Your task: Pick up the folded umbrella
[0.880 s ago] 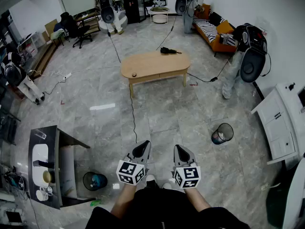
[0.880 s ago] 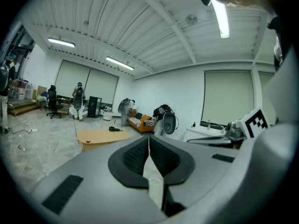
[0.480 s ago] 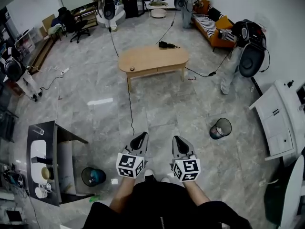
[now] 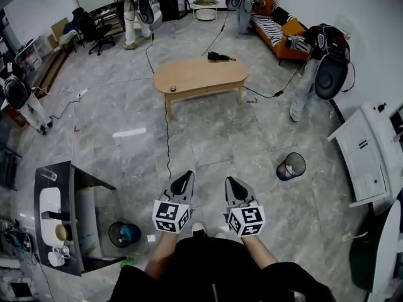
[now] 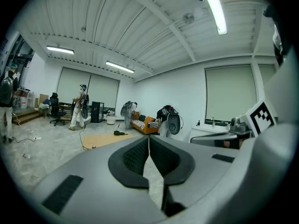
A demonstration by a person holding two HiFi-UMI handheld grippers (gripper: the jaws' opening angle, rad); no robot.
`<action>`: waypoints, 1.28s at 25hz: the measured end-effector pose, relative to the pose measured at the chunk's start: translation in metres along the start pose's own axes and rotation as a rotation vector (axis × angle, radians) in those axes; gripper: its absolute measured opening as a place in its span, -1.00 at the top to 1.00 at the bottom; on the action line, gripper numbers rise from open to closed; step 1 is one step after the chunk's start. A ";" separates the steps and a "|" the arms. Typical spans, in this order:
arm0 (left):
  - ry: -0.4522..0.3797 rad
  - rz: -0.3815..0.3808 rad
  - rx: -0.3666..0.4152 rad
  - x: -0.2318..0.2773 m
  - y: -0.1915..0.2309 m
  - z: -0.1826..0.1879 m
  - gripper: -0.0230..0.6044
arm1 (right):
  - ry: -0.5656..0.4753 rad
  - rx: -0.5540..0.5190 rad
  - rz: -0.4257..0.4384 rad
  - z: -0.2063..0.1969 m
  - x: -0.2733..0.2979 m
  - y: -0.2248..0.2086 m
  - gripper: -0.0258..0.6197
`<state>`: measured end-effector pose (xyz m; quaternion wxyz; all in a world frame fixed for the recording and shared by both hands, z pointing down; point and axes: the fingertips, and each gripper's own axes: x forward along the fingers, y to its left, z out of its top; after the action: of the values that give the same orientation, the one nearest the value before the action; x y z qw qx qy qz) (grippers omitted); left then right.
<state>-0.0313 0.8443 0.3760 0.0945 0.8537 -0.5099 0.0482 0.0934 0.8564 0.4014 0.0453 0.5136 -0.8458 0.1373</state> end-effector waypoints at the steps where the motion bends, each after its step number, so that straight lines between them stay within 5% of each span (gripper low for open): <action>1: 0.001 -0.002 -0.001 0.000 0.003 -0.001 0.87 | 0.000 -0.002 -0.003 0.000 0.002 0.002 0.88; 32: 0.018 -0.138 0.000 0.044 0.062 0.005 0.87 | 0.011 0.042 -0.096 0.001 0.061 0.013 0.88</action>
<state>-0.0649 0.7766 0.3856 0.1021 0.8862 -0.4492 0.0492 0.0536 0.8090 0.4110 0.0456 0.5537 -0.8168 0.1556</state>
